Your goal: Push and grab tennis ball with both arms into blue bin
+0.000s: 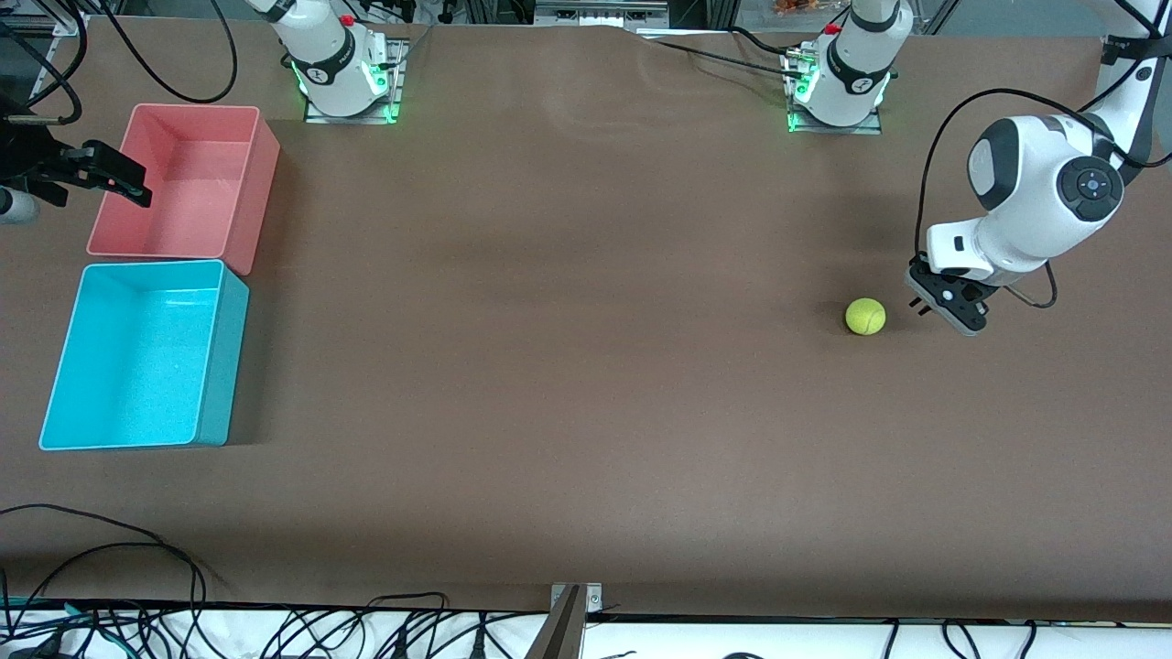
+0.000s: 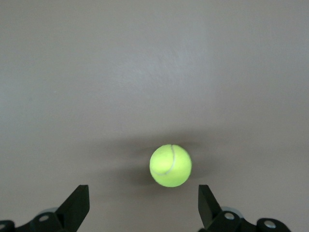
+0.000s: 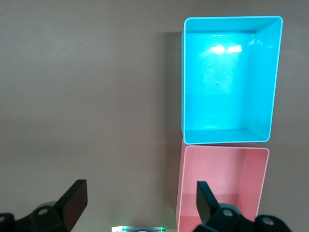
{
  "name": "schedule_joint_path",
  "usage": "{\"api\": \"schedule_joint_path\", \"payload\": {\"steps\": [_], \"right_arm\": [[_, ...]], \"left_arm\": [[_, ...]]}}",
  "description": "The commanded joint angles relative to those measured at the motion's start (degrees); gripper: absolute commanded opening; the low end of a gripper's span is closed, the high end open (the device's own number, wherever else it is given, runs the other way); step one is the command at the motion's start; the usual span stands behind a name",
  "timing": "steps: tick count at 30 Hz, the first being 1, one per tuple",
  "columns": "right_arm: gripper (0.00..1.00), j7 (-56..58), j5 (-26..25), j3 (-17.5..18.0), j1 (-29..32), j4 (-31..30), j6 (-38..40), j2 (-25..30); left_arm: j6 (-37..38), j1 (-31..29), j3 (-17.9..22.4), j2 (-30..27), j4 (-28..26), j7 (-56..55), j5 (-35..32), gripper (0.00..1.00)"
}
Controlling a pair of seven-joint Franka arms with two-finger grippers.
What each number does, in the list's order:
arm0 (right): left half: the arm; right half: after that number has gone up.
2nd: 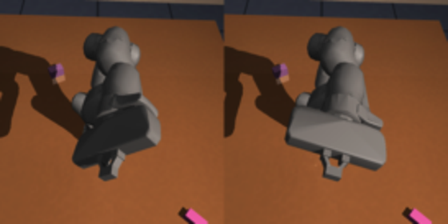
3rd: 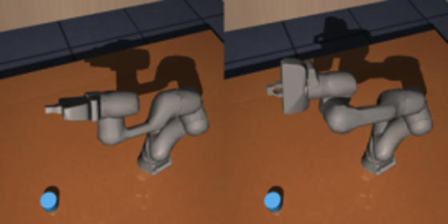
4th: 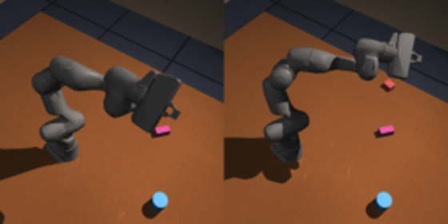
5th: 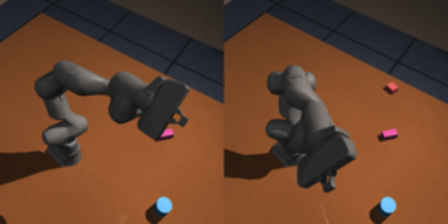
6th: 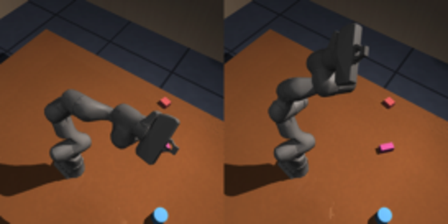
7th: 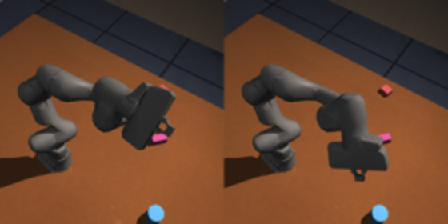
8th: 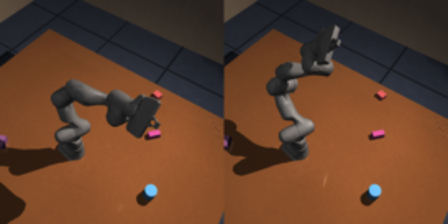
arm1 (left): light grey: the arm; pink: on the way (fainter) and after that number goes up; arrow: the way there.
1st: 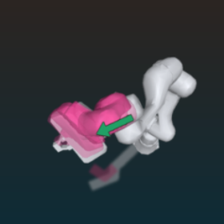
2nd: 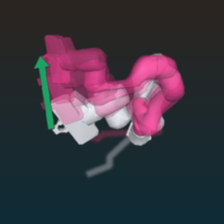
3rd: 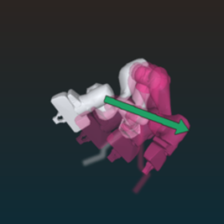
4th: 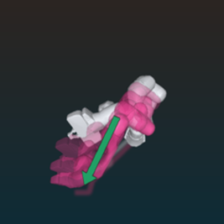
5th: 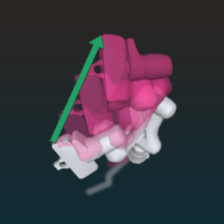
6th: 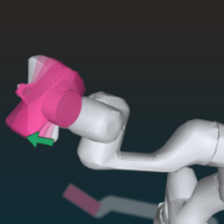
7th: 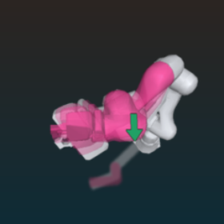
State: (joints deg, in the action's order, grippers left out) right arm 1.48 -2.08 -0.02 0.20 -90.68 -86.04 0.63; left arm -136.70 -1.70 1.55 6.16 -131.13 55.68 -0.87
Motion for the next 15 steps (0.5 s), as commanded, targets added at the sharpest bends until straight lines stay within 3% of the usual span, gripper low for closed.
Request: {"api": "schedule_joint_path", "payload": {"steps": [1,15], "right_arm": [[1.0,-0.34,0.76,0.28,0.07,0.33,0.79,0.51],[1.0,-0.34,0.85,0.2,0.07,0.33,0.88,0.6]], "left_arm": [[-1.02,-1.2,-0.14,1.66,-0.01,9.18,0.35,0.01],[-3.56,-1.55,-0.14,5.26,0.0,18.49,-3.96,0.0]]}}
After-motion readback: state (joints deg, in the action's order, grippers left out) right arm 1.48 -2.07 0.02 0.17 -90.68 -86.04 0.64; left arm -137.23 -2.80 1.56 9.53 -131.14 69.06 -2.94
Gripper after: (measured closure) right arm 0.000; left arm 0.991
